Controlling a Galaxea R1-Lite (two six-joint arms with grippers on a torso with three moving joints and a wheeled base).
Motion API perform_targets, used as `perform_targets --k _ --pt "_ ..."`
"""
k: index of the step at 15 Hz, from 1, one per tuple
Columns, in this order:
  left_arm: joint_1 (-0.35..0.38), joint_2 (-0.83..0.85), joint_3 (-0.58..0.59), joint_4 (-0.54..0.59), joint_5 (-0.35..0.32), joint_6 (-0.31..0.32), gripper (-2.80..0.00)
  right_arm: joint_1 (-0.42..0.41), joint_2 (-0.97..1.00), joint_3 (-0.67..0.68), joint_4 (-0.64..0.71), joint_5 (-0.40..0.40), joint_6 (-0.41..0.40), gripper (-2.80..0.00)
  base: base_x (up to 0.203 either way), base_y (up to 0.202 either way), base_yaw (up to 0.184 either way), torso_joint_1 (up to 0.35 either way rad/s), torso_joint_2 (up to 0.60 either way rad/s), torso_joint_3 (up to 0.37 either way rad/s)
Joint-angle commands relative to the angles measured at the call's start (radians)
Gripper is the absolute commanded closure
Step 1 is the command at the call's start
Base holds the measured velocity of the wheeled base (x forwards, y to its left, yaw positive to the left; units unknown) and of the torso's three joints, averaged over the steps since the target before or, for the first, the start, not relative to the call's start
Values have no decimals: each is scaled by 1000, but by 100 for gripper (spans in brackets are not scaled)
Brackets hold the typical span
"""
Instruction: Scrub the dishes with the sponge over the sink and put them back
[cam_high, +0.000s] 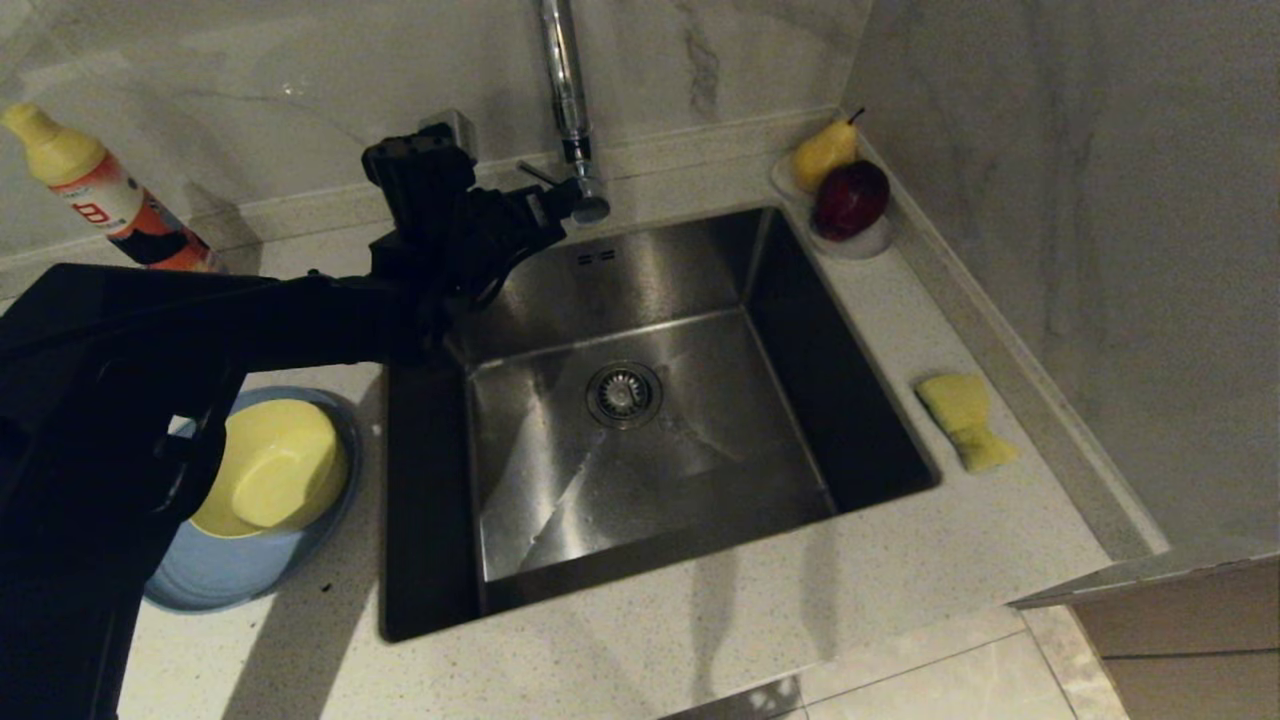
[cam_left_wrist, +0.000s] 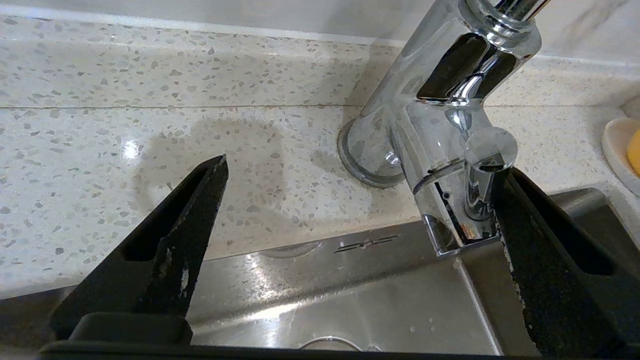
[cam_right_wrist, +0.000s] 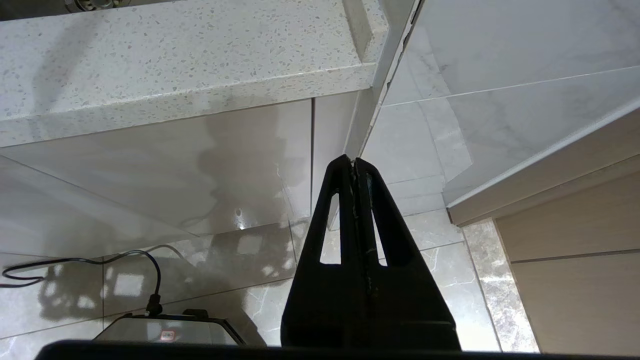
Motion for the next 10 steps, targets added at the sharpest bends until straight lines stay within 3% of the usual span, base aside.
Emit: perform_targets --k 1,4,6,10 --pt "1 -41 0 16 3 -4 -280 0 -2 0 0 1 0 0 0 0 0 0 0 0" --pt "-1 -200 0 223 -12 -13 -280 0 -2 0 0 1 0 0 0 0 0 0 0 0" --pt "-3 -283 0 399 -72 -35 -280 0 -2 0 0 1 0 0 0 0 0 0 0 0" --pt "-3 -288 2 440 -90 -59 -280 0 -2 0 0 1 0 0 0 0 0 0 0 0"
